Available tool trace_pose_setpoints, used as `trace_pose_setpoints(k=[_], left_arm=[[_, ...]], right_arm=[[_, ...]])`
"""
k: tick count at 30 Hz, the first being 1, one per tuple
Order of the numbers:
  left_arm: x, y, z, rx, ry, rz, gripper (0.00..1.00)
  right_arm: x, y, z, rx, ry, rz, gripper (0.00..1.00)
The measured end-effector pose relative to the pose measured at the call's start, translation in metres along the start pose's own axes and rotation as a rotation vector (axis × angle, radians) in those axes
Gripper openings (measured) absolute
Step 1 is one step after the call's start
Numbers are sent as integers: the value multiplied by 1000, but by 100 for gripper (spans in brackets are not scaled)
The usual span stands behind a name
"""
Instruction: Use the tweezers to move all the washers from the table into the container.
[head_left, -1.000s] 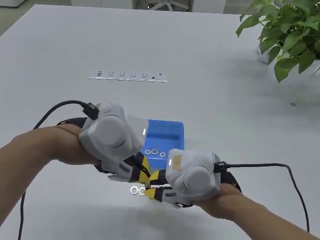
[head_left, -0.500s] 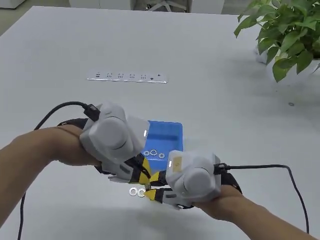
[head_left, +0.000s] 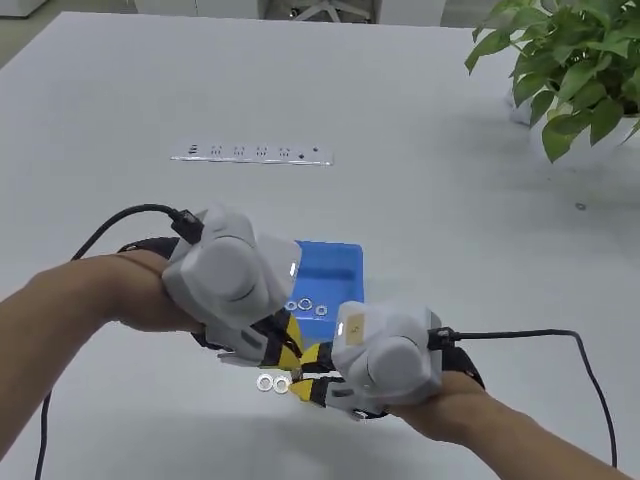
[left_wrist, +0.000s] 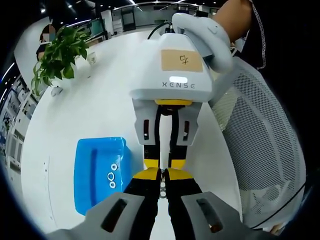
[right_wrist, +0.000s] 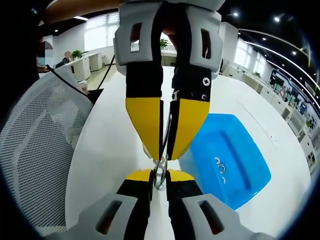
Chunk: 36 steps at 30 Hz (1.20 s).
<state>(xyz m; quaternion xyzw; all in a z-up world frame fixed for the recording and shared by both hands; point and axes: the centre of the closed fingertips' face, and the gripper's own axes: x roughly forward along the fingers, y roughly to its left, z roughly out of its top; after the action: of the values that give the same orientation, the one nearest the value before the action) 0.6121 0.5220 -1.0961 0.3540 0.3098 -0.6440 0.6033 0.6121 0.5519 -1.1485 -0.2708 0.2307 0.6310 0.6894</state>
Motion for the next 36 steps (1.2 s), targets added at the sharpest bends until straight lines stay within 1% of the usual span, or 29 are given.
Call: trace_pose_setpoints(k=[9,16,26,36], left_arm=[[2,0,3,-2,-12,-4,7],[3,-1,4,-7,-24,-8,7],[3,-3,4,-10,-24,-8,7],[2,-5,3,-3,-11,-11,7]], right_arm=[[0,0,-3,11,6,2,12],[1,1,-6,22,12,5,11],[1,2,-6,46,13,11,10],[1,5,-5,54,10,15,10]])
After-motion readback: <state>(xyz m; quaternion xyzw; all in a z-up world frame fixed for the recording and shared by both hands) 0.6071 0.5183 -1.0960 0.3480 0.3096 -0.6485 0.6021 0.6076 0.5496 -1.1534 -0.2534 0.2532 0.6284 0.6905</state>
